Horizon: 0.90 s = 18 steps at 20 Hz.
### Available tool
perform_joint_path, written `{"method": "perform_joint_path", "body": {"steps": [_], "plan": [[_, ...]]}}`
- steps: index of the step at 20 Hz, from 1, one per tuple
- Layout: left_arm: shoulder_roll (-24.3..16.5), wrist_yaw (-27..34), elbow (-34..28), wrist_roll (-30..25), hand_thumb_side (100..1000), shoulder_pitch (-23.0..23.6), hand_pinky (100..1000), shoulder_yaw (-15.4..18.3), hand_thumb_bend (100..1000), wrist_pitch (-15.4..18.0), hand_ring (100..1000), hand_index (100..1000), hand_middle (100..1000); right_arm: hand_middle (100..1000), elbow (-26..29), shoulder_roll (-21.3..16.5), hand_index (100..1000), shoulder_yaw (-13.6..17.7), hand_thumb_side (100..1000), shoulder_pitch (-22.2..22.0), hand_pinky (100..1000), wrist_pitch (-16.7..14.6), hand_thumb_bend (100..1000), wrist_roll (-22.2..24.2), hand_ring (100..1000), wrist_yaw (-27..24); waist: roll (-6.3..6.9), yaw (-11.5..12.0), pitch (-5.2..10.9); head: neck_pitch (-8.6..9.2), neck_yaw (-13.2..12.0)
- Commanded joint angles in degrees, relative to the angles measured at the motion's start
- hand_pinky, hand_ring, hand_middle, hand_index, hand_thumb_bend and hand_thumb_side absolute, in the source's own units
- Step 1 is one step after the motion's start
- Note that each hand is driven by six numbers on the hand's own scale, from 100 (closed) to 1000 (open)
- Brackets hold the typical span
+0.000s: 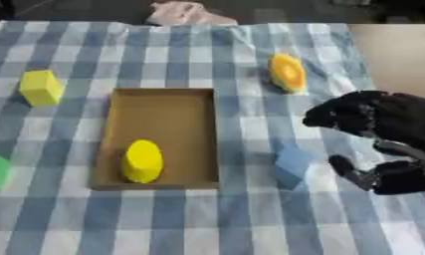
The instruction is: Pick up objects on the table and place them in the box.
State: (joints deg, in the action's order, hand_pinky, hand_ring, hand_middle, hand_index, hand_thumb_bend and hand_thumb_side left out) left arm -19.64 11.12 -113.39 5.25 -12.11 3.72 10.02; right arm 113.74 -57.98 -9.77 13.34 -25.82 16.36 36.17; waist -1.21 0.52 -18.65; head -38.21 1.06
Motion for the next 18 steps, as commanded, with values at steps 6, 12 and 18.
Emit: {"method": "perform_joint_path", "body": {"steps": [6, 12, 18], "plan": [[-1.2, 0.3, -1.2, -0.5, 671, -0.3, 924, -0.1, 100, -0.1, 704, 829, 643, 879, 0.8, -1.5, 975, -1.7, 311, 2.2, 860, 1.2, 100, 2.6, 879, 0.0, 0.06, 0.2, 0.74, 0.66, 0.3], [-1.1, 0.4, -1.2, -0.7, 673, -0.4, 924, -0.3, 100, -0.1, 705, 829, 644, 874, -2.2, 0.4, 983, -3.7, 313, 3.6, 865, 2.1, 100, 5.6, 880, 0.4, 0.18, 0.4, 0.58, 0.69, 0.4], [-1.0, 0.5, -1.2, -0.8, 674, -0.4, 925, -0.4, 100, -0.2, 706, 829, 644, 884, -5.8, 1.8, 1000, -4.7, 313, 4.8, 873, 1.3, 100, 7.1, 891, 2.1, 0.28, 0.4, 0.51, 0.69, 0.4]]}}
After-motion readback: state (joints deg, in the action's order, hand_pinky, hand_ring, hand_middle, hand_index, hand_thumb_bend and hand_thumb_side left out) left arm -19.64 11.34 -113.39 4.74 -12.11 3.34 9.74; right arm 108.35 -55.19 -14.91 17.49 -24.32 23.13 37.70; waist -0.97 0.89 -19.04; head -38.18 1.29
